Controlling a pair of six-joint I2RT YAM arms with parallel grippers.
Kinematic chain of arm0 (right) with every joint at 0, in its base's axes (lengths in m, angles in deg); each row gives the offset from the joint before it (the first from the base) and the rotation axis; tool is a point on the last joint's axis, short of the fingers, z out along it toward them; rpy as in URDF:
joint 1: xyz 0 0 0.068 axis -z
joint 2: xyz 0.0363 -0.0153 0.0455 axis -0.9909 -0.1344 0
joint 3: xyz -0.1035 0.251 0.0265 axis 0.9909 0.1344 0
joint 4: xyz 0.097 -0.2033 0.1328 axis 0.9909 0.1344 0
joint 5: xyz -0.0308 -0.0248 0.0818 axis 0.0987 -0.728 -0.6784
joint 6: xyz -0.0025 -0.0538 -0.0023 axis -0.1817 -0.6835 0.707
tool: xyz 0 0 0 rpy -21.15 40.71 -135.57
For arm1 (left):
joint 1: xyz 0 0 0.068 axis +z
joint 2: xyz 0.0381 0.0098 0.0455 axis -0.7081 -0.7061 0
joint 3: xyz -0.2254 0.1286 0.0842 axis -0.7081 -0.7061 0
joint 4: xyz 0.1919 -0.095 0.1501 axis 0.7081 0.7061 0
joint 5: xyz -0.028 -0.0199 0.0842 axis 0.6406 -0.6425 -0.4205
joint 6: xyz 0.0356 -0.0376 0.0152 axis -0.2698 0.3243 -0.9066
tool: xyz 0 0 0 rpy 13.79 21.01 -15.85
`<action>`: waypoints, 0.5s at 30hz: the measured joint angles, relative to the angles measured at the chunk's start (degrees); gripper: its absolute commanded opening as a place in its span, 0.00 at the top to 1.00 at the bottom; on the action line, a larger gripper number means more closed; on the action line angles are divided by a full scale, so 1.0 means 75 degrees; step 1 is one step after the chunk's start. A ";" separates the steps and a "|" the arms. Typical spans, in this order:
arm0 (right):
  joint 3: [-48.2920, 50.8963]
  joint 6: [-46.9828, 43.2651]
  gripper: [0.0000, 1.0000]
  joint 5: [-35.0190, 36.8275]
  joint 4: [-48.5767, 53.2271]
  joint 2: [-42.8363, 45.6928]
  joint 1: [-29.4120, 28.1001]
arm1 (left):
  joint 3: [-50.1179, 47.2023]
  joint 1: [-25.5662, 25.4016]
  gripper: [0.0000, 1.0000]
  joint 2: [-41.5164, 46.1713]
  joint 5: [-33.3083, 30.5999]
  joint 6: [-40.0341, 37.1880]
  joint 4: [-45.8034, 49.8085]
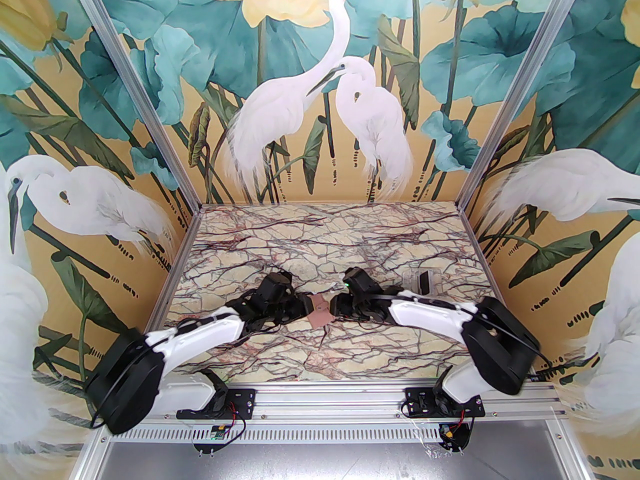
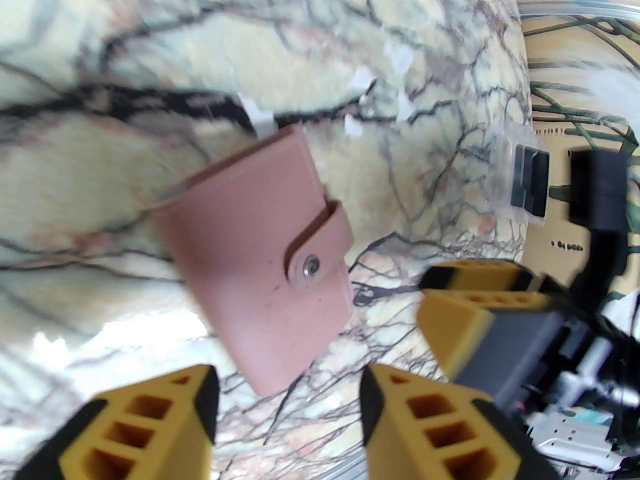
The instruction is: Put the credit cards into the card holder
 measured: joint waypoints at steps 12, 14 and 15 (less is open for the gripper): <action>-0.0111 -0.0166 0.60 -0.0615 -0.0385 -0.0641 0.0070 | -0.0035 0.0251 0.47 -0.0839 0.0050 0.0064 0.0073; -0.0111 -0.0219 0.61 -0.0766 -0.0443 -0.0650 0.0070 | -0.0032 0.0259 0.48 -0.0938 0.0052 0.0090 0.0009; -0.0111 -0.0245 0.61 -0.0880 -0.0527 -0.0650 0.0070 | -0.0032 0.0259 0.49 -0.0982 0.0055 0.0105 -0.0041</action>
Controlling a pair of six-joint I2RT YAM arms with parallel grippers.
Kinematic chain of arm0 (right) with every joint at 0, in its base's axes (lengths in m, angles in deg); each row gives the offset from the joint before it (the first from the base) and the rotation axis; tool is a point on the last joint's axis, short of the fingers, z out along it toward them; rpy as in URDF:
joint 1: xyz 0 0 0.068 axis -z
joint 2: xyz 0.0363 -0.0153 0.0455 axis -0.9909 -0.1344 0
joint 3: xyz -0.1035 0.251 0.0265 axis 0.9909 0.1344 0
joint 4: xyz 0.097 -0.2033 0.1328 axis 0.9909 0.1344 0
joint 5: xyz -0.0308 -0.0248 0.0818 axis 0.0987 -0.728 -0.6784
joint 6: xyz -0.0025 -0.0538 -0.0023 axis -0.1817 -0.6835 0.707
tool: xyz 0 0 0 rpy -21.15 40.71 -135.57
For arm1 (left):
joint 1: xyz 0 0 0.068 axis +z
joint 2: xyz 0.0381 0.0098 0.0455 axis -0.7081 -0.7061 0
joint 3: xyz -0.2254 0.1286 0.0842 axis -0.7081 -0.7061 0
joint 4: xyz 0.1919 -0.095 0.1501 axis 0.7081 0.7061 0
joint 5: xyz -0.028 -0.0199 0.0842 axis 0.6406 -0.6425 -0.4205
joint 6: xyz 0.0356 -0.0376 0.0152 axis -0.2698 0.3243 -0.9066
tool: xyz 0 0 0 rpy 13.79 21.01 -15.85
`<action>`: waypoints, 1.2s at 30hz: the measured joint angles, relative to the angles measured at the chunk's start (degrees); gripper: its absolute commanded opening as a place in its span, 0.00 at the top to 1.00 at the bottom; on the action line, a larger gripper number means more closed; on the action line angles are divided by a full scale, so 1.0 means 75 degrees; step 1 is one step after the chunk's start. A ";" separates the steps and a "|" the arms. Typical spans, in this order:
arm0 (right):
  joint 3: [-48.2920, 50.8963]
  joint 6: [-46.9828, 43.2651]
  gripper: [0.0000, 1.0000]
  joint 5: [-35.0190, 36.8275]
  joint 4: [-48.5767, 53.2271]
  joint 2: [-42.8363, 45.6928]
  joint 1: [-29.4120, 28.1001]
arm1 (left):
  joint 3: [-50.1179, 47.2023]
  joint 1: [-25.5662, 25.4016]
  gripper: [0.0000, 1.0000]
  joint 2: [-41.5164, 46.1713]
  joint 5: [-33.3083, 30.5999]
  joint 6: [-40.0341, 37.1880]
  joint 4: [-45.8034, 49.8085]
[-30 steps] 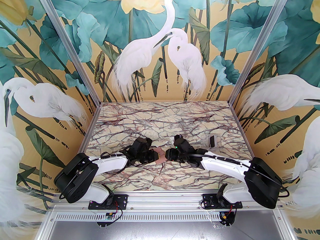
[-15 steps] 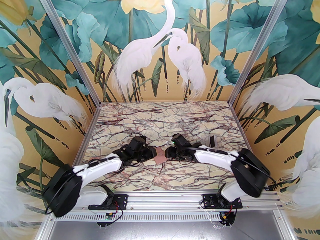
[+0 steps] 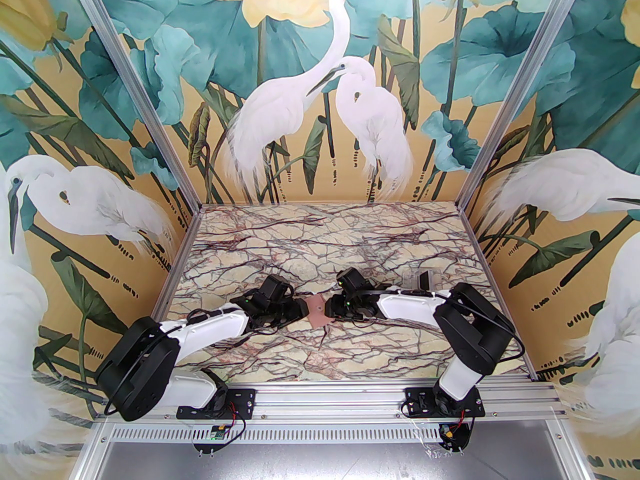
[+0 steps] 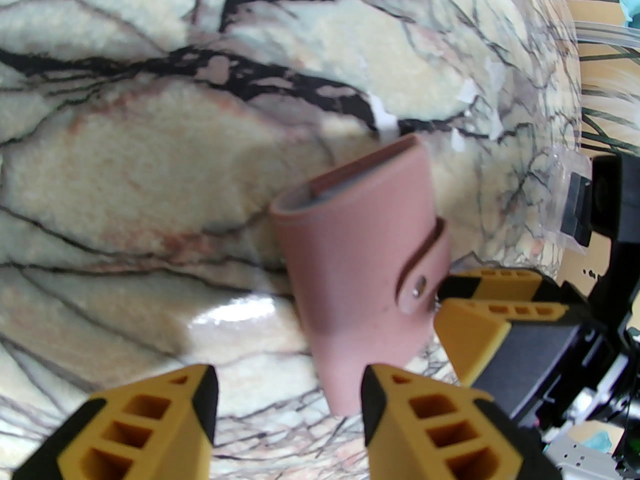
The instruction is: Put the credit cards into the card holder
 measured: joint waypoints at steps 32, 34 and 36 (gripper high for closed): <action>0.1070 0.0242 0.57 -0.0012 -0.1116 0.0848 0.0277 | -0.0242 0.0501 0.70 -0.0997 0.1300 -0.0714 -0.2393; 0.1058 0.0242 0.57 -0.0020 -0.1128 0.0740 0.0277 | -0.0181 0.0501 0.69 -0.1090 0.1387 -0.0769 -0.2463; 0.1032 0.0242 0.58 -0.0058 -0.1122 0.0580 0.0277 | -0.0035 0.0501 0.69 -0.1204 0.1475 -0.0839 -0.2457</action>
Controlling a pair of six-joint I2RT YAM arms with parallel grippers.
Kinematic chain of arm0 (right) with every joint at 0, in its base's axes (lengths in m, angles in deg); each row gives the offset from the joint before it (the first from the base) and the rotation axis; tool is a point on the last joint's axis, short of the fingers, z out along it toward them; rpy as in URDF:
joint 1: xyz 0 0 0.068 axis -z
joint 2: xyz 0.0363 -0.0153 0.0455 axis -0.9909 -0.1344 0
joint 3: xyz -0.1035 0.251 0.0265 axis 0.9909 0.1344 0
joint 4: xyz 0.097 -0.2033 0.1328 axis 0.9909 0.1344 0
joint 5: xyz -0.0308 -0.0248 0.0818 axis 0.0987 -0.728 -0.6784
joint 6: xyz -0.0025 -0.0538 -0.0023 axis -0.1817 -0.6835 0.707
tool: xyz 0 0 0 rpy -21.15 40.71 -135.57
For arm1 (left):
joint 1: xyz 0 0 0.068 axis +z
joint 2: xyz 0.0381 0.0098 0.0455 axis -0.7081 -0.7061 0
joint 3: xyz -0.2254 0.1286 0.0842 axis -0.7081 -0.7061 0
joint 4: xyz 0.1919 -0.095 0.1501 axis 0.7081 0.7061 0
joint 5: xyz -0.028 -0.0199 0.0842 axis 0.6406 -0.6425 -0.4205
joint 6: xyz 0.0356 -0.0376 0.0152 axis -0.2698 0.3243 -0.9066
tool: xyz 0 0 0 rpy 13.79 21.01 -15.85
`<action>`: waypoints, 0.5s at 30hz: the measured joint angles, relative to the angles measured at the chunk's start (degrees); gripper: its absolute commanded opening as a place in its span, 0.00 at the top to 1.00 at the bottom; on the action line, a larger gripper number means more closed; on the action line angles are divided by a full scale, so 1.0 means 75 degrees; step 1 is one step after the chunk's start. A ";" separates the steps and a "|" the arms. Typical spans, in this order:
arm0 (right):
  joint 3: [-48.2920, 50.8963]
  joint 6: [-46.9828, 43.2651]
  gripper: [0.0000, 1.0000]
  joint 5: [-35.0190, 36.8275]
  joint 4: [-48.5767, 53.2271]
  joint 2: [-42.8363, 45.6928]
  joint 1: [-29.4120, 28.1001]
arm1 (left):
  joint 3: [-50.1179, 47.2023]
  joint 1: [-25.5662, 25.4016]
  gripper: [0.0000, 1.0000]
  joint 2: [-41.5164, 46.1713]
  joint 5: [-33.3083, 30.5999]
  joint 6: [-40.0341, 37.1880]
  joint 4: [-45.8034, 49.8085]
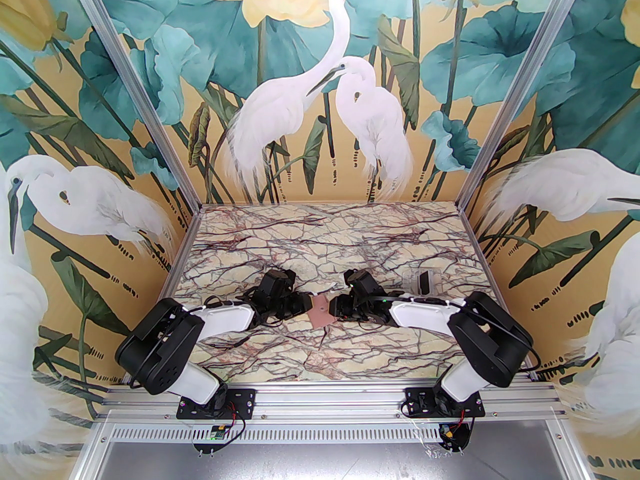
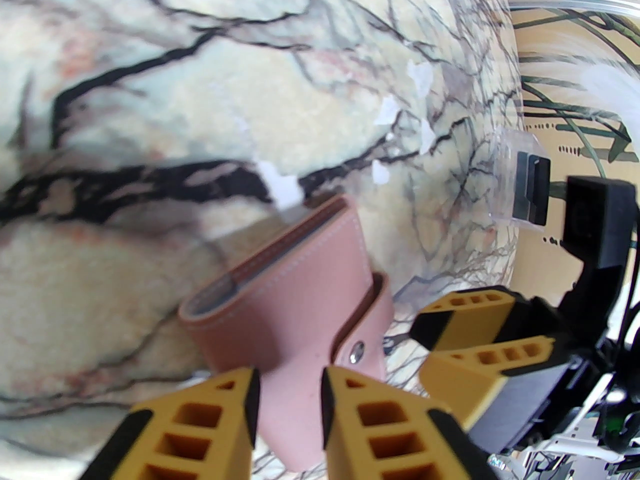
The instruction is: Put the credit cards into the card holder
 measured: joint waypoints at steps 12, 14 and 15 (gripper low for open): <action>-0.0221 -0.0009 0.57 -0.0379 -0.0032 -0.0373 -0.0020 | 0.0460 0.0000 0.60 0.0102 0.0032 -0.0463 0.0522; -0.0221 0.0000 0.55 -0.0274 0.0070 -0.0300 -0.0020 | 0.0312 0.0006 0.61 0.0408 -0.0108 -0.0516 0.0711; -0.0221 0.0020 0.54 -0.0152 0.0221 -0.0201 -0.0035 | 0.0221 0.0015 0.61 0.0545 -0.0157 -0.0519 0.0749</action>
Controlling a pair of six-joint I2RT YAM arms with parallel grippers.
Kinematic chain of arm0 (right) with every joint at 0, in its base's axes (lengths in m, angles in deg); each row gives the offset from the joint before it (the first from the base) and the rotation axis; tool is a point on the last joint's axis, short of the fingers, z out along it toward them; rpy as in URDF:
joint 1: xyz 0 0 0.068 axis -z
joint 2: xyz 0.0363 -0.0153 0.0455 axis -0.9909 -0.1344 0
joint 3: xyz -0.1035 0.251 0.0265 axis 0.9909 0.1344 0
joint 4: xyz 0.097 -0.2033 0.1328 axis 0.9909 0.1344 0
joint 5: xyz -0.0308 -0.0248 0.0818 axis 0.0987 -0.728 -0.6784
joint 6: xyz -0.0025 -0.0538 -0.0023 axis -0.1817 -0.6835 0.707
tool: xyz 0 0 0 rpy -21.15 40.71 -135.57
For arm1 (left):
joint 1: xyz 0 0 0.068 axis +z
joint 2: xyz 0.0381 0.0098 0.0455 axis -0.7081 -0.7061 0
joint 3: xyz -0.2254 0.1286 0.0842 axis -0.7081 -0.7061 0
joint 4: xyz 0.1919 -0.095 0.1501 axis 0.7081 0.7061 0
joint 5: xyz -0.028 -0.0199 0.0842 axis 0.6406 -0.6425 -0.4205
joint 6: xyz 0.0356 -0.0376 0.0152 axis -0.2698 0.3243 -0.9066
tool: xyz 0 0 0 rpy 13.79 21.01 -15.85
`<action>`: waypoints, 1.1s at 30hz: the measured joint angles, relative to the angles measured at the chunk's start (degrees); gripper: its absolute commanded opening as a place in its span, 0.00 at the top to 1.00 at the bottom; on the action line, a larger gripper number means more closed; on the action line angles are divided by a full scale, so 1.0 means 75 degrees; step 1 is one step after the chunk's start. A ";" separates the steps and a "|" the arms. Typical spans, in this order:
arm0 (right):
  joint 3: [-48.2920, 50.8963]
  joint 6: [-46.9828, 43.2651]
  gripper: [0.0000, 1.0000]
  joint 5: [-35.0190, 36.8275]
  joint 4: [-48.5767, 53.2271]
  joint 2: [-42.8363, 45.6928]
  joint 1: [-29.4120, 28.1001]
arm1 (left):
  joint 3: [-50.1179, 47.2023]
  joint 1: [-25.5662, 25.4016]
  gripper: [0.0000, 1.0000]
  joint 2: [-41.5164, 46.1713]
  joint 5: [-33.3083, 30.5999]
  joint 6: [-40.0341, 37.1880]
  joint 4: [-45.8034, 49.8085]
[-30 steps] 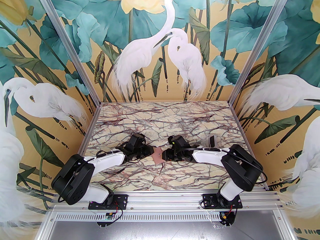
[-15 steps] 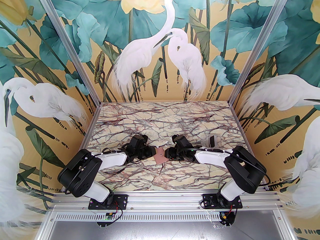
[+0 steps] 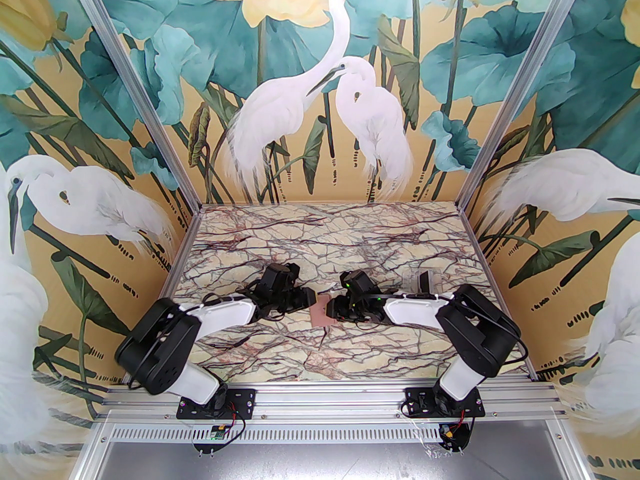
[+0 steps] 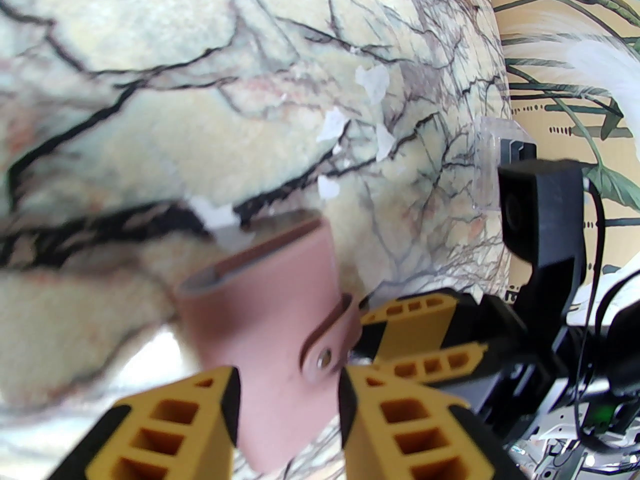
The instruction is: Put the credit cards into the card holder
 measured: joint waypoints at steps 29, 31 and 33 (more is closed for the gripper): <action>-0.3547 -0.0105 0.61 0.1370 0.4144 -0.1218 -0.0589 | -0.1037 0.0041 0.72 -0.0294 0.0629 0.0184 -0.1361; -0.3640 -0.0108 0.62 0.1309 0.4156 -0.1285 -0.0632 | -0.1046 0.0041 0.73 -0.0294 0.0632 0.0189 -0.1376; -0.3727 -0.0111 0.63 0.1244 0.4153 -0.1361 -0.0673 | -0.1052 0.0041 0.74 -0.0297 0.0629 0.0204 -0.1396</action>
